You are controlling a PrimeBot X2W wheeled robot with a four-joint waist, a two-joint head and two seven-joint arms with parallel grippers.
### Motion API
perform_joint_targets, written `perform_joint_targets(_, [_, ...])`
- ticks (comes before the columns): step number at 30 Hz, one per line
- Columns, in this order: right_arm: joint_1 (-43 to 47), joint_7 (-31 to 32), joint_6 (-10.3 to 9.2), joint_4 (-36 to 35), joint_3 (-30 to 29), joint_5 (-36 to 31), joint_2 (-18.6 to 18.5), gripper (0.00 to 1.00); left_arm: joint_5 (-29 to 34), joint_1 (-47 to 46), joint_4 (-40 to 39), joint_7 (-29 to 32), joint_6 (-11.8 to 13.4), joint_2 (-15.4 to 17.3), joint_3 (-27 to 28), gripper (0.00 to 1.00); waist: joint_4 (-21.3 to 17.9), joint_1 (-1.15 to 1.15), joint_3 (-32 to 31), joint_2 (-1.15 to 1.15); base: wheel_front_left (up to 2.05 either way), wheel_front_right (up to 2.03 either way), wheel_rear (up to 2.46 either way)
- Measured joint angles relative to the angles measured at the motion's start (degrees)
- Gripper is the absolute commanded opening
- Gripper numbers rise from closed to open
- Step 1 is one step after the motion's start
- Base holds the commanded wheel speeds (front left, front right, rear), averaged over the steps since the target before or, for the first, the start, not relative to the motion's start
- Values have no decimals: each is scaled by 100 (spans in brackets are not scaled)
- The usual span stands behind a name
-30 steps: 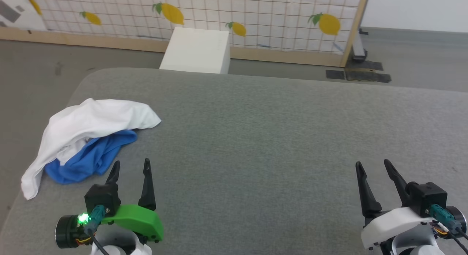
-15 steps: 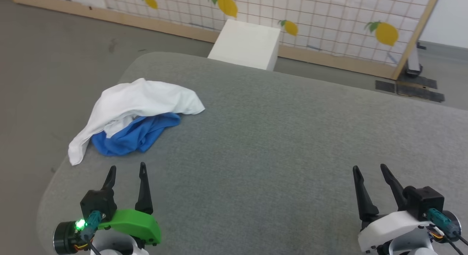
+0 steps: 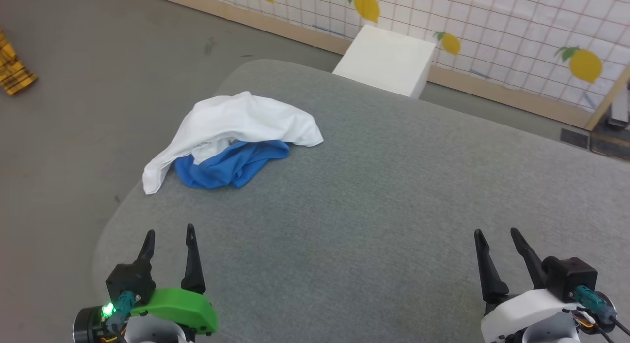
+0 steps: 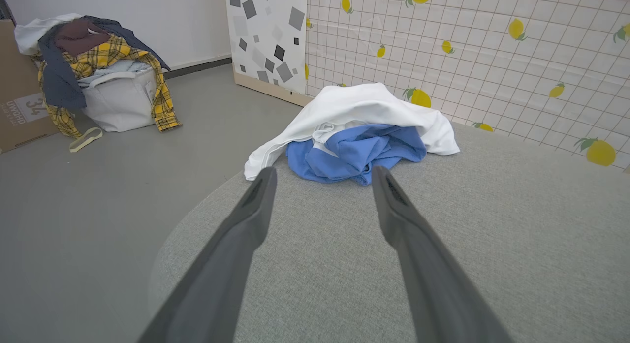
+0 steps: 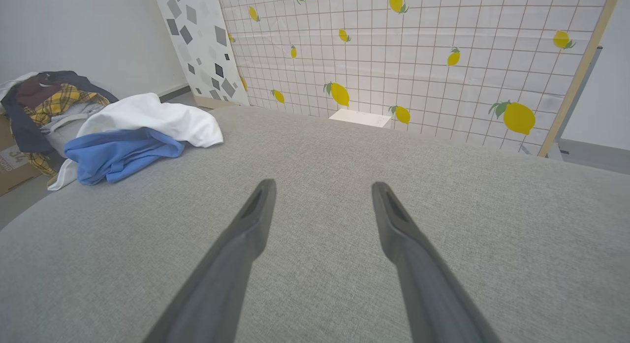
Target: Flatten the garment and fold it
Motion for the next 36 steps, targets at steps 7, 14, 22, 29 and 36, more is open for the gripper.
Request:
perform_joint_targets(7, [0,-92,0,154,7,136,0,100,-75,47,43,-86,52,0,-42,100,246,0,-11,0,-1,-1,-1])
perform_joint_targets(14, [0,-188,0,243,-8,160,1,100,-104,52,107,-182,56,0,-74,100,444,0,-5,0,0,0,0])
perform_joint_targets(22, [-15,-296,0,272,-16,156,2,100,-177,51,156,-290,71,-1,-108,100,687,0,34,0,0,0,0])
perform_joint_targets(29, [-182,-390,0,279,-2,136,7,100,-498,-353,314,-380,-208,65,-100,100,776,0,163,0,0,0,0])
perform_joint_targets(36, [-497,-309,0,-80,-58,-125,12,100,-1270,-2108,1114,171,-650,515,166,100,678,0,546,0,0,0,0])
